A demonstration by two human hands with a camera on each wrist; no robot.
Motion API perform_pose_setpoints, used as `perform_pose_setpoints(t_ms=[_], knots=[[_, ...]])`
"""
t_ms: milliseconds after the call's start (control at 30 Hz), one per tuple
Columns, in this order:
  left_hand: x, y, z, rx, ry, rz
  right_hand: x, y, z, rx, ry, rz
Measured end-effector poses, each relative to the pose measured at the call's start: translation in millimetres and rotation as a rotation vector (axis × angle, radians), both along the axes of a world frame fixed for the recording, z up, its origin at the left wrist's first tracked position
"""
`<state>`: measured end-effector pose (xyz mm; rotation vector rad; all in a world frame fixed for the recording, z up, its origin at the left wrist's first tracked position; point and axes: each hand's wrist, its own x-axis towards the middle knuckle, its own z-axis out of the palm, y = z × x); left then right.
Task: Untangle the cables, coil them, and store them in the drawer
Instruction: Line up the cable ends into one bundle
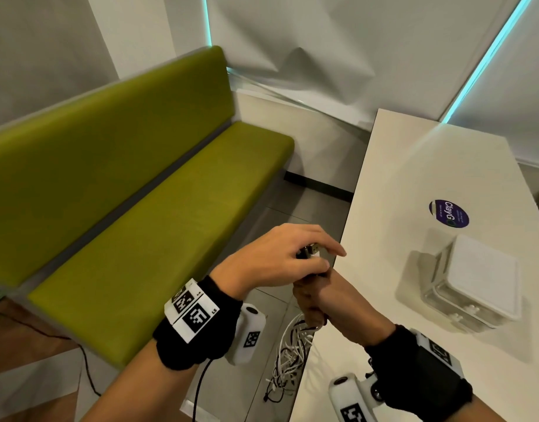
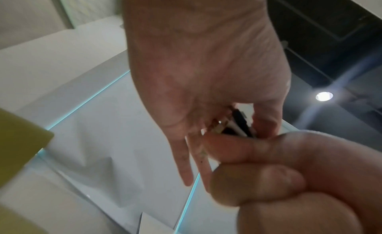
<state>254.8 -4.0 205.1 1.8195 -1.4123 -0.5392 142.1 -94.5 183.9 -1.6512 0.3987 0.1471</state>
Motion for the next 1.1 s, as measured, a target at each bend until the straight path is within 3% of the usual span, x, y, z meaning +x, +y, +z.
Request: perform_pose_setpoints(t_ms=[100,267,300,433,500,600,800,867,1100], knots=[[-4,-5,6,-0.061,0.041,0.061,3,-3,0,-0.072,-0.003,0.005],[-10,-15,2,-0.041,-0.187,0.127,6,-4,0,-0.022,-0.008,-0.103],[-9,-12,1,-0.057,-0.114,0.106,6,-5,1,0.038,-0.016,-0.142],[-5,11,-30,-0.297,0.517,0.142,6,-16,7,0.223,-0.103,-0.237],[-9,17,-55,-0.238,0.589,0.115,4,-19,11,0.241,-0.158,-0.230],[-24,8,-78,-0.059,0.544,0.013,6,-17,19,0.273,-0.217,-0.163],[-42,-4,-98,-0.144,0.500,0.158,3,-17,29,0.310,-0.230,-0.203],[-41,2,-108,-0.090,0.435,0.211,-2,-23,35,0.293,-0.235,-0.208],[-35,15,-166,0.059,0.504,0.309,-5,-37,48,0.208,-0.298,-0.167]])
